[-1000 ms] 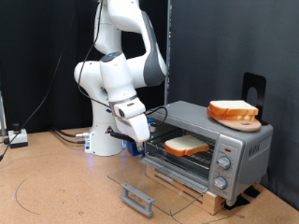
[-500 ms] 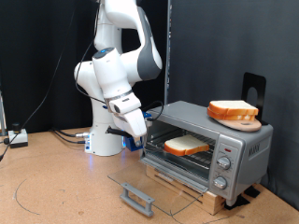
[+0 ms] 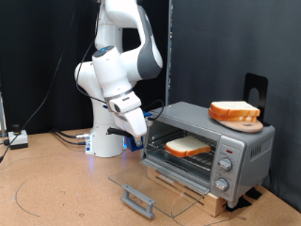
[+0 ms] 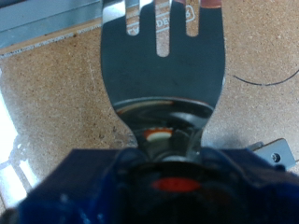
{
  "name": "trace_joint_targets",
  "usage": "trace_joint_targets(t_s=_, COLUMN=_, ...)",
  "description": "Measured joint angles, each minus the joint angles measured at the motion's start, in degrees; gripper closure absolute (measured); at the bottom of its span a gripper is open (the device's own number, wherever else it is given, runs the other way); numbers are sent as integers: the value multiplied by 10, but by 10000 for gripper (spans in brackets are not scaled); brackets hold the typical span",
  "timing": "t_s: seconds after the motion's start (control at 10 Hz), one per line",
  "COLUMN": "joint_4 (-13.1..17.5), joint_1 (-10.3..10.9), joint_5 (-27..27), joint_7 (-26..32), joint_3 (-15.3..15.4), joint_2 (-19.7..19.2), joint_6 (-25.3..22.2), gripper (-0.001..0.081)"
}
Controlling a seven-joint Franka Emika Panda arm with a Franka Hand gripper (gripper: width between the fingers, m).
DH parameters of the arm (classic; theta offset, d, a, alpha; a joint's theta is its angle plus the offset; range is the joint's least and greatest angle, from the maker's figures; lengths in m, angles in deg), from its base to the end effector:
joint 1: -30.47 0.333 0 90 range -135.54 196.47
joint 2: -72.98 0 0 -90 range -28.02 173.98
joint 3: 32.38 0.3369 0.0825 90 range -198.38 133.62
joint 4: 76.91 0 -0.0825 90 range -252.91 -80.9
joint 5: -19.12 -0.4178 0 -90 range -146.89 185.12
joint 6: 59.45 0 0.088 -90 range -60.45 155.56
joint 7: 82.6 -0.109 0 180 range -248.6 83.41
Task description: Make a piece of toast with the oven
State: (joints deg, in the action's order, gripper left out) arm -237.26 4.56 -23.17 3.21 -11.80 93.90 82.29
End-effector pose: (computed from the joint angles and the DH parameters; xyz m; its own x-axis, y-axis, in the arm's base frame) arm 0.3794 -0.0491 0.3000 0.6622 0.6746 0.3263 0.7281 -0.6821 -0.0675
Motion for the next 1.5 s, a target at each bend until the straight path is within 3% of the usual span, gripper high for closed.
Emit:
trace_joint_targets(t_s=0.7, joint_4=-1, joint_1=4, joint_5=-13, joint_7=-30, joint_3=14, joint_2=0, joint_6=-15, gripper=349)
trace_joint_targets(t_s=1.1, joint_4=22, joint_1=-38, joint_5=-5, joint_7=-69, joint_3=-23, joint_2=10, joint_6=-26, gripper=349)
trace_joint_targets(t_s=1.3, joint_4=40, joint_1=-59, joint_5=-1, joint_7=-103, joint_3=-42, joint_2=21, joint_6=-79, gripper=349)
trace_joint_targets(t_s=1.5, joint_4=40, joint_1=-54, joint_5=-14, joint_7=-75, joint_3=-44, joint_2=22, joint_6=-93, gripper=349)
